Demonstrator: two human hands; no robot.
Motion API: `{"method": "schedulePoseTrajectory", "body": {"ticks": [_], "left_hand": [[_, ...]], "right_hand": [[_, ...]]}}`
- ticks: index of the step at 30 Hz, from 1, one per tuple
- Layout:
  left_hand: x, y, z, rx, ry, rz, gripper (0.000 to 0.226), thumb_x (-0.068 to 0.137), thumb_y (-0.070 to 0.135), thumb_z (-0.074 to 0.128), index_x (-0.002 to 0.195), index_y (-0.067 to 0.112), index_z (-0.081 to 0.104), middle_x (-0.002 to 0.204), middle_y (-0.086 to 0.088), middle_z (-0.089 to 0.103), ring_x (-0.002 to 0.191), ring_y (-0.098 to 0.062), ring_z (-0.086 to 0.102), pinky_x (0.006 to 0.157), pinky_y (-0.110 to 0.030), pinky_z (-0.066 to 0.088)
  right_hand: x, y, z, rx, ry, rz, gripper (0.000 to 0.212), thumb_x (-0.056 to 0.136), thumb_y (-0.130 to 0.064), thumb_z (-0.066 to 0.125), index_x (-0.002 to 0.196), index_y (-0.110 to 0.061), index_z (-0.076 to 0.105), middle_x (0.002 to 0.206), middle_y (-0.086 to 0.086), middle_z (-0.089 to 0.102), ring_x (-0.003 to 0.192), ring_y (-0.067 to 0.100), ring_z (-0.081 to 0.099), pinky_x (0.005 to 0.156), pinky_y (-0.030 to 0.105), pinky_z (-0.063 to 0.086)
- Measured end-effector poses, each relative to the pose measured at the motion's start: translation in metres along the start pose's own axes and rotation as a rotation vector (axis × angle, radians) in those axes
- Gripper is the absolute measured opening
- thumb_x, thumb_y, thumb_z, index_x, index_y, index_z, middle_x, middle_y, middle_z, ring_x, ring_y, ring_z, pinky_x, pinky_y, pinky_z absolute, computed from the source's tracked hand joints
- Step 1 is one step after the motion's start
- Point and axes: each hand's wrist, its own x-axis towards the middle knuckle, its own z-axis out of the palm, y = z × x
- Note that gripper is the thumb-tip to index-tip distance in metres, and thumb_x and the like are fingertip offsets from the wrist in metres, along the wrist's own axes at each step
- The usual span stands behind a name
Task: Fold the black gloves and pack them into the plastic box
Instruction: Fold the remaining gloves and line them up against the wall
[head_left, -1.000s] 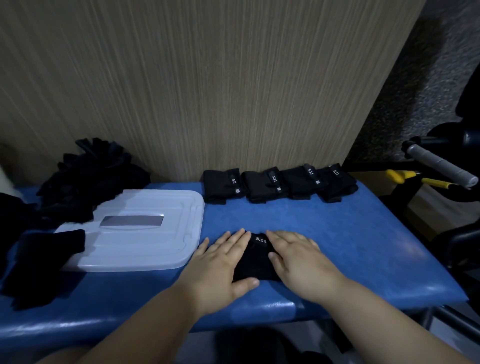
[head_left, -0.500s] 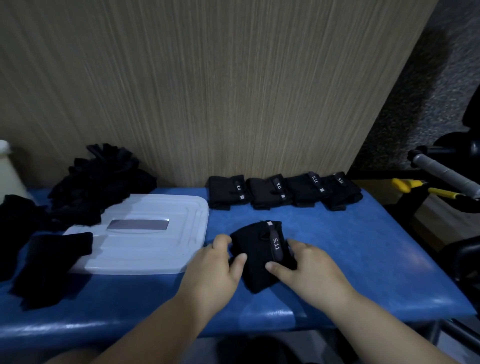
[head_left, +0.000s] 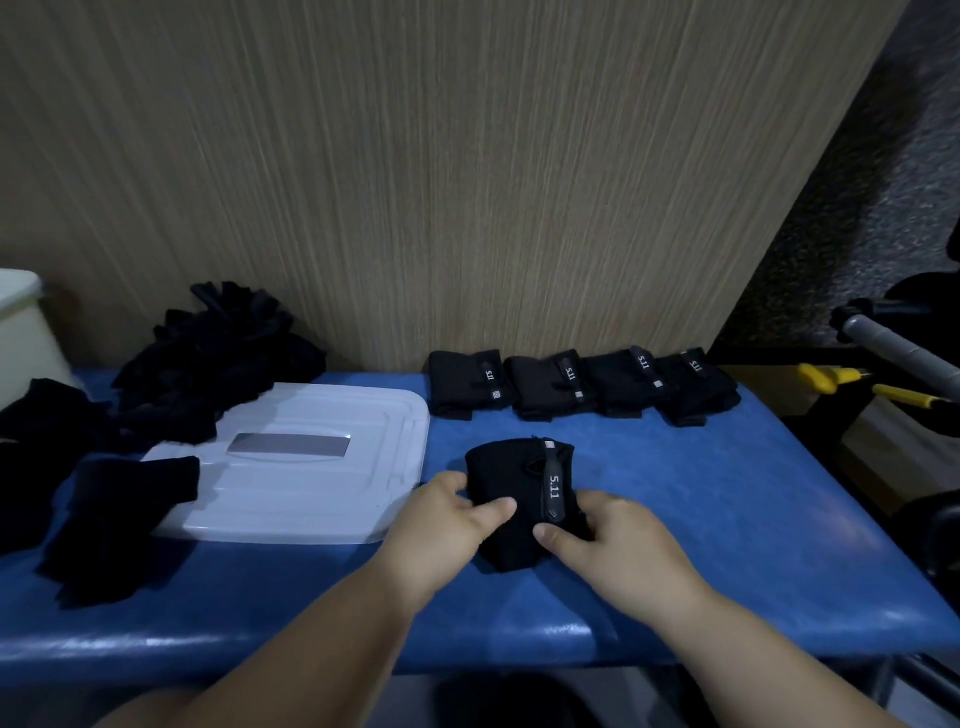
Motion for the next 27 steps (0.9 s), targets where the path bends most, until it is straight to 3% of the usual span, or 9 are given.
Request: {"method": "schedulePoseTrajectory", "body": {"ticks": [3, 6, 8, 11, 14, 18, 21, 24, 27], "left_hand": [[0.001, 0.002, -0.002, -0.11, -0.024, -0.019, 0.022, 0.085, 0.025, 0.069, 0.104, 0.014, 0.067, 0.091, 0.001, 0.075, 0.085, -0.012, 0.071, 0.078, -0.025, 0.055], [0.0, 0.005, -0.004, -0.247, -0.067, -0.032, 0.015, 0.087, 0.021, 0.065, 0.101, 0.015, 0.069, 0.093, 0.001, 0.075, 0.089, -0.015, 0.071, 0.083, -0.029, 0.055], [0.0, 0.009, -0.005, -0.361, -0.09, -0.047, 0.016, 0.088, 0.019, 0.063, 0.103, 0.014, 0.068, 0.095, -0.002, 0.075, 0.094, -0.019, 0.07, 0.089, -0.036, 0.054], [0.005, 0.017, -0.007, -0.472, -0.105, -0.032, 0.017, 0.089, 0.014, 0.061, 0.105, 0.01, 0.068, 0.098, -0.006, 0.075, 0.098, -0.023, 0.07, 0.096, -0.043, 0.051], [0.015, 0.027, -0.013, -0.519, -0.085, 0.002, 0.019, 0.091, 0.011, 0.058, 0.108, 0.012, 0.066, 0.101, -0.008, 0.074, 0.099, -0.024, 0.069, 0.094, -0.043, 0.053], [0.037, 0.042, -0.023, -0.538, 0.001, 0.023, 0.017, 0.092, 0.013, 0.059, 0.108, 0.013, 0.06, 0.102, -0.011, 0.073, 0.096, -0.025, 0.069, 0.083, -0.04, 0.056], [0.062, 0.056, -0.032, -0.498, 0.042, 0.045, 0.024, 0.093, 0.033, 0.06, 0.106, 0.013, 0.061, 0.104, -0.009, 0.071, 0.099, -0.024, 0.067, 0.087, -0.039, 0.054], [0.088, 0.067, -0.038, -0.424, 0.113, 0.051, 0.055, 0.075, 0.065, 0.054, 0.102, 0.018, 0.065, 0.104, -0.005, 0.072, 0.101, -0.023, 0.067, 0.096, -0.045, 0.051], [0.117, 0.07, -0.041, -0.381, 0.18, 0.056, 0.051, 0.086, 0.062, 0.048, 0.103, 0.017, 0.065, 0.104, -0.005, 0.071, 0.101, -0.024, 0.065, 0.095, -0.047, 0.05]], "right_hand": [[0.001, -0.003, 0.001, 0.033, 0.0, 0.001, 0.023, 0.086, -0.054, 0.059, 0.09, -0.033, 0.068, 0.082, -0.01, 0.069, 0.077, 0.005, 0.064, 0.074, 0.034, 0.054], [0.005, -0.006, 0.004, 0.082, 0.045, -0.017, 0.023, 0.092, -0.052, 0.05, 0.087, -0.032, 0.06, 0.097, -0.008, 0.058, 0.088, 0.003, 0.056, 0.076, 0.023, 0.047], [0.01, -0.011, 0.008, 0.282, 0.073, -0.013, 0.014, 0.093, -0.046, 0.051, 0.097, -0.034, 0.057, 0.106, -0.007, 0.06, 0.096, 0.002, 0.057, 0.082, 0.02, 0.045], [0.021, -0.026, 0.009, 0.79, 0.002, 0.068, 0.024, 0.093, -0.038, 0.055, 0.113, -0.027, 0.057, 0.109, -0.003, 0.071, 0.102, 0.013, 0.066, 0.094, 0.04, 0.052], [0.031, -0.042, 0.004, 1.06, -0.108, 0.13, 0.033, 0.092, -0.035, 0.054, 0.117, -0.012, 0.059, 0.109, 0.008, 0.072, 0.105, 0.026, 0.067, 0.09, 0.046, 0.052], [0.054, -0.064, 0.002, 1.105, -0.023, 0.137, 0.028, 0.092, -0.028, 0.059, 0.113, -0.009, 0.064, 0.104, 0.011, 0.073, 0.091, 0.025, 0.069, 0.068, 0.037, 0.056], [0.081, -0.083, -0.003, 1.056, 0.08, 0.119, 0.019, 0.094, -0.022, 0.059, 0.107, -0.01, 0.064, 0.093, 0.007, 0.072, 0.077, 0.015, 0.067, 0.053, 0.025, 0.049], [0.107, -0.096, -0.006, 1.02, 0.138, 0.09, 0.017, 0.093, -0.023, 0.06, 0.105, -0.012, 0.063, 0.089, 0.001, 0.072, 0.074, 0.011, 0.066, 0.052, 0.024, 0.048], [0.133, -0.097, -0.004, 0.903, 0.25, 0.07, 0.02, 0.09, -0.028, 0.064, 0.107, -0.018, 0.06, 0.098, 0.0, 0.071, 0.084, 0.013, 0.067, 0.061, 0.029, 0.051]]}}
